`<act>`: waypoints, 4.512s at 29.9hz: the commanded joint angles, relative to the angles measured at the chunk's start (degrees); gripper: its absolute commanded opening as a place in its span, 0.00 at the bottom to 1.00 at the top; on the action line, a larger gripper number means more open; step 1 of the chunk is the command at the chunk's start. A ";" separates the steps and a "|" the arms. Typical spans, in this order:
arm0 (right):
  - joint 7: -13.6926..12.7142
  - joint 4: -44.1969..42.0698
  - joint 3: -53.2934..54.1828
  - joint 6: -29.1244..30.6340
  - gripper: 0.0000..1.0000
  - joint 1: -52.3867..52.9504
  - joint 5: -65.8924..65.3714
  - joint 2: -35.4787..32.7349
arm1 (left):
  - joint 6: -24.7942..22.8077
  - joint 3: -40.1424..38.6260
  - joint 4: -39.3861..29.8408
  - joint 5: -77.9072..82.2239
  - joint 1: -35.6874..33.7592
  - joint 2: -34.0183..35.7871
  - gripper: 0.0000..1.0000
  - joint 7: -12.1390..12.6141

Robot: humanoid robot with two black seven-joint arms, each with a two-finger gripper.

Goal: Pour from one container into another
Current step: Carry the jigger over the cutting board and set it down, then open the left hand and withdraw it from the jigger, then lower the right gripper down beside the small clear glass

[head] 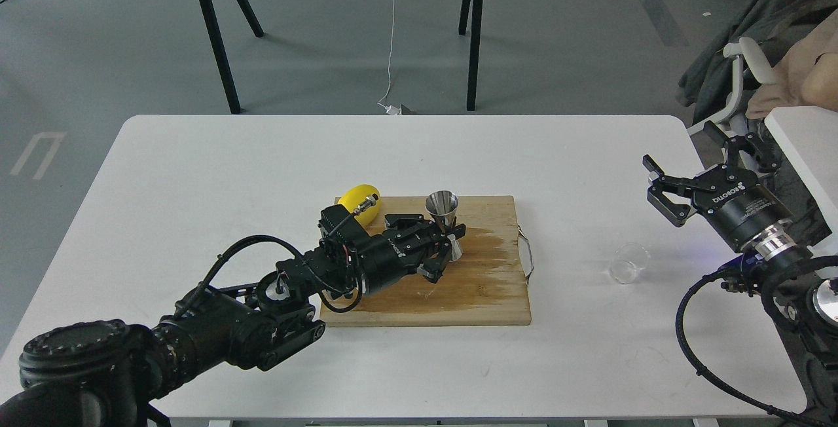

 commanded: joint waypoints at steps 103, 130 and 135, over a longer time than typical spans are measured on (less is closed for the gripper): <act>0.44 21.09 14.76 -23.31 0.98 -15.91 7.65 4.58 | -56.00 -27.91 -10.49 -106.86 10.20 42.98 0.87 0.00; 4.13 18.39 6.87 -49.09 0.98 -18.48 1.06 3.09 | -56.00 -27.74 -9.08 -106.77 11.96 39.37 0.87 0.00; 4.92 16.45 4.23 -49.09 0.98 -16.72 1.06 3.35 | -56.00 -27.74 -8.03 -106.77 12.05 38.68 0.87 0.00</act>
